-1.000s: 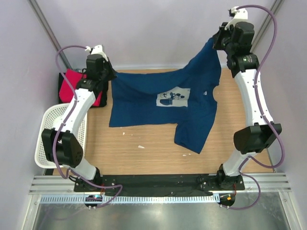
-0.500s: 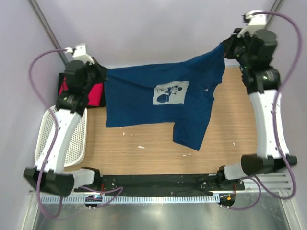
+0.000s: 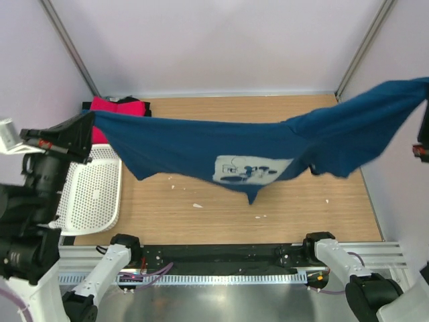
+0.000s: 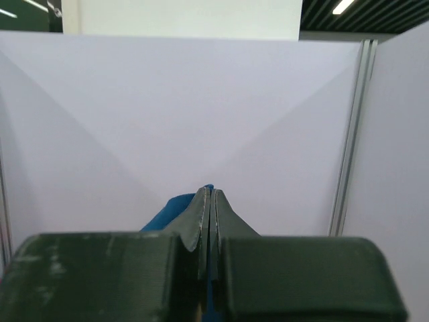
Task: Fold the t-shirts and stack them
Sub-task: Flatten the tshirt out
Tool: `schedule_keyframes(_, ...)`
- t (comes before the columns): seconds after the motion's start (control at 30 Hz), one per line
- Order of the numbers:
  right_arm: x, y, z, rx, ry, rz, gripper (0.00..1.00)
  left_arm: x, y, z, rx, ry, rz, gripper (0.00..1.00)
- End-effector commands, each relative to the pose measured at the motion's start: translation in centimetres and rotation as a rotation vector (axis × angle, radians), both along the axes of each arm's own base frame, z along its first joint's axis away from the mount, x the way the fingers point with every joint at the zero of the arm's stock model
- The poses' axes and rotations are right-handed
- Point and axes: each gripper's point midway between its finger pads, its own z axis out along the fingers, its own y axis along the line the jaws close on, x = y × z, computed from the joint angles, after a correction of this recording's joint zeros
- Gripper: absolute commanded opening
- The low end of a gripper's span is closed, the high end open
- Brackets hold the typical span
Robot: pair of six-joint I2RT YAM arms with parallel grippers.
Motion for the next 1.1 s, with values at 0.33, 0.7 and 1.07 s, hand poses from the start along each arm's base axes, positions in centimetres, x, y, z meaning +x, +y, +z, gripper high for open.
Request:
schedule_keyframes(0.33, 5.0, -1.3, -0.6, -0.029, 0.103, -0.108, 0.01, 1.0, 2.7, -0.4, -0.03, 0.173, 0.157, 0.0)
schedule_keyframes(0.7, 23.2, -2.8, -14.7, -0.095, 0.536, -0.254, 0.01, 16.8, 1.9, -17.2, -0.005, 0.564, 0.283, 0.0)
schedule_keyframes(1.07, 38.7, -2.3, -37.2, -0.203, 0.924, -0.274, 0.01, 30.3, -1.8, -37.0, 0.035, 0.864, 0.228, 0.0)
